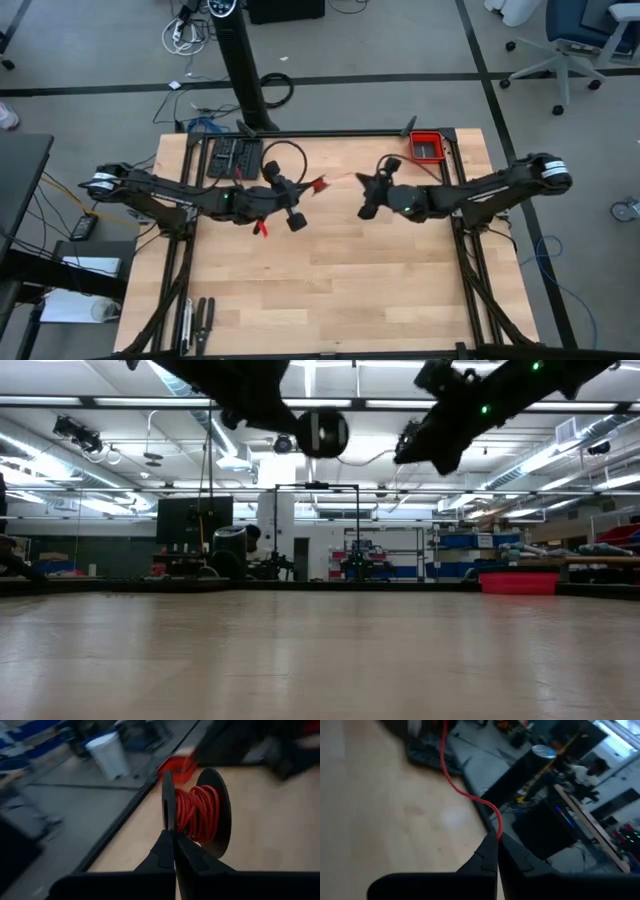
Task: Coil cords
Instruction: Uncoil the red wire from the black spool
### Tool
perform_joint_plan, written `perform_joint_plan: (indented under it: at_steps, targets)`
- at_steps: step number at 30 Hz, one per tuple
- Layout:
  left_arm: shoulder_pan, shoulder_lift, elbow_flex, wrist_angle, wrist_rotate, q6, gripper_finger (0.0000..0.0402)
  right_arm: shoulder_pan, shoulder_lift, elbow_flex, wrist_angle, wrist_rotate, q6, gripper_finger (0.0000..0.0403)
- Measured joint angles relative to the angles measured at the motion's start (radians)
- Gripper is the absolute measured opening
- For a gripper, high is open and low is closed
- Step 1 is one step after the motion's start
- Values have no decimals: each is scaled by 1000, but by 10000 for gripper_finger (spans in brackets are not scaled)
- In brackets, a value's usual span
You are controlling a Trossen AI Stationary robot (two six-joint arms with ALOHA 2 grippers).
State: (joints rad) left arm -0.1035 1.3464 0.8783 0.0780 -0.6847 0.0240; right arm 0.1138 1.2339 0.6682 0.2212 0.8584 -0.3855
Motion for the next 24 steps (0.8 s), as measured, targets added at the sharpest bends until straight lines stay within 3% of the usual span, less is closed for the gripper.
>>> perform_joint_plan:
  at_steps: [6, 11, 19, 24]
  targets:
    - [14, 2, 0, -59, -66, -6, 0, 57, -118, 0, 54, -5, 0, 0]
    - [18, 2, 0, -55, -103, -11, 0, 115, -135, 0, 149, -182, -34, 0]
    - [19, 2, 0, 7, -163, -55, 0, 128, -27, 0, 306, -508, -34, 0]
    - [15, 2, 0, 91, -125, -54, 0, 108, 87, 0, 318, -544, -34, 0]
